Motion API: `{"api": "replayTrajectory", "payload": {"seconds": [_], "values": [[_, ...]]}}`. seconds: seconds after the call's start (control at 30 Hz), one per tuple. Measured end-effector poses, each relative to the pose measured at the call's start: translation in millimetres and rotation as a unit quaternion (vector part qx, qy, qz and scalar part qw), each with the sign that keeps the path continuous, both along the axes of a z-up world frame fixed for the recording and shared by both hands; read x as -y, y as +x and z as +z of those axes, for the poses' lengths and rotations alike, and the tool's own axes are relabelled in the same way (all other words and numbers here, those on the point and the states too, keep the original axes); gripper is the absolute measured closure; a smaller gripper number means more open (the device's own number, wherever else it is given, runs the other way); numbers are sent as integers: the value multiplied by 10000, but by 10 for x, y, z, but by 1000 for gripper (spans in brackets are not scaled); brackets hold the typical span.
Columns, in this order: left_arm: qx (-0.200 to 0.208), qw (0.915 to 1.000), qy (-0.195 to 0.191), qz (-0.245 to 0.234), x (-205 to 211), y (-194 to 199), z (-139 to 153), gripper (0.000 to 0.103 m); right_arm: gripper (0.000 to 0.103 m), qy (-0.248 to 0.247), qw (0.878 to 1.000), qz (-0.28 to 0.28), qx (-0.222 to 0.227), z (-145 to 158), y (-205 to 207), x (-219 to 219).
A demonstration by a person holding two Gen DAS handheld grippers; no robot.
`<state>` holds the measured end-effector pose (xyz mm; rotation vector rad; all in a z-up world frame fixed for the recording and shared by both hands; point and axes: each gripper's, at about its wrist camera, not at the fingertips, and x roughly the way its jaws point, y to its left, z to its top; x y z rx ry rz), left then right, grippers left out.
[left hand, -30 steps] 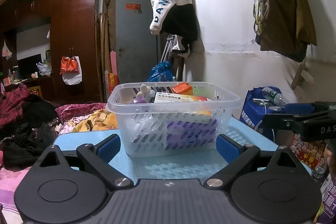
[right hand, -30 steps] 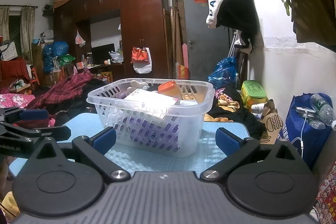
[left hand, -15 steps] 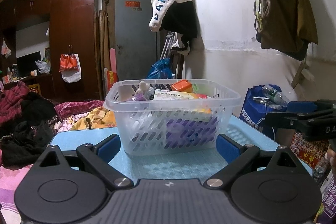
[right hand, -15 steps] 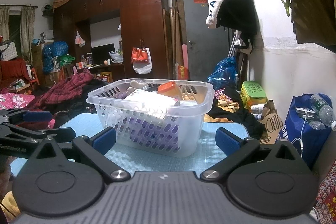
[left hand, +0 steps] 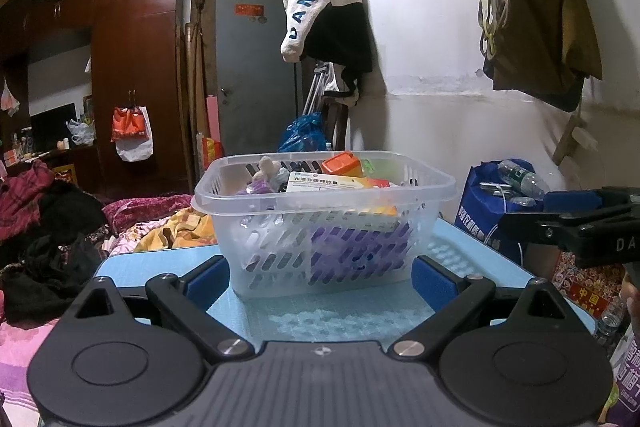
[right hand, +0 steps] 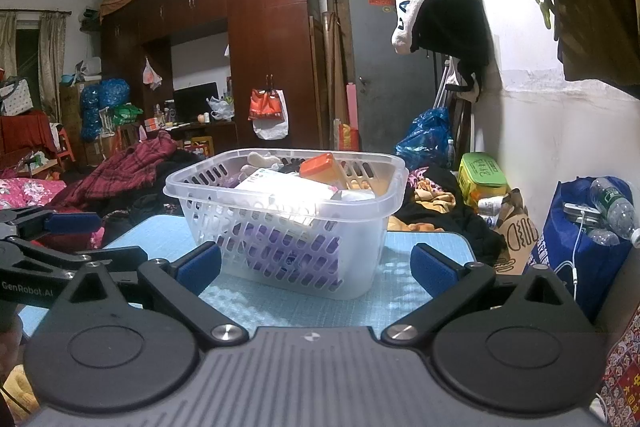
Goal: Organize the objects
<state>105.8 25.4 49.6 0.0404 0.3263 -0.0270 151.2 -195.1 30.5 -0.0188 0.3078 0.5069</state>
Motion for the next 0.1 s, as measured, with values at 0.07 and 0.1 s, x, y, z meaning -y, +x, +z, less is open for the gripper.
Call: {"api": "replayTrajectory", "payload": {"seconds": [0.07, 0.1], "values": [[27, 10000, -13, -20, 5, -2, -1, 4, 0, 3, 10000, -3, 3, 1, -2, -1], [18, 10000, -24, -35, 4, 3, -1, 4, 0, -1, 10000, 3, 2, 1, -3, -2]]}}
